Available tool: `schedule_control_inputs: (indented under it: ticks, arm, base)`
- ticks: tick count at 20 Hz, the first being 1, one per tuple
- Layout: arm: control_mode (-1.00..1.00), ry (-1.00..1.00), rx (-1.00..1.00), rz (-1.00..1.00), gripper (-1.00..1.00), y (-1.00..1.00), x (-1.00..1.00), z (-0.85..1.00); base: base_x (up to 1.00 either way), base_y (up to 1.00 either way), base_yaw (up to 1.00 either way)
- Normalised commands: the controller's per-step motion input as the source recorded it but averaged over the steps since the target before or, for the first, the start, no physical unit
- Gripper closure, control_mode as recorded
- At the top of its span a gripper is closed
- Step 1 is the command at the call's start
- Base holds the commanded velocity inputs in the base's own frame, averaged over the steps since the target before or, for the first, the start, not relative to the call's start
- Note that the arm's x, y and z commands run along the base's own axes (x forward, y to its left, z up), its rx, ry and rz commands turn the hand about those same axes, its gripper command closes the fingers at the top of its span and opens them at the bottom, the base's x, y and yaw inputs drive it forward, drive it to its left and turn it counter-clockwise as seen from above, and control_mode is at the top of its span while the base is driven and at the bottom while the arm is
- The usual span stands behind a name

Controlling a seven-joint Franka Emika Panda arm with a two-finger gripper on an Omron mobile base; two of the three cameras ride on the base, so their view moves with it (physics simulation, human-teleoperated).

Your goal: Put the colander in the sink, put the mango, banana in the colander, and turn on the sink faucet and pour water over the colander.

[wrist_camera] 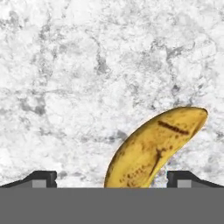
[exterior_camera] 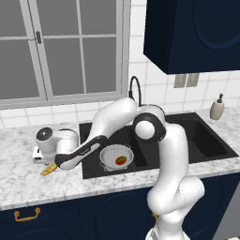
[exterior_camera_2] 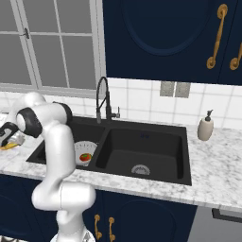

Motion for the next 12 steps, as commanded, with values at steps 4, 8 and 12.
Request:
schedule_control_inputs:
  ticks: [4,8,12]
  arm:
    - [-1.00,0.00,0.00,-0.02,-1.00,0.14,0.39,-0.25]
    - [-1.00,0.00,0.00,-0.02,-1.00,0.00,0.21,-0.48]
    - [-1.00,0.00,0.00,-0.04,-1.00,-0.16,0.00,-0.64]
  base:
    - [0.00,0.00,0.00]
    - [0.00,0.00,0.00]
    - [0.00,0.00,0.00]
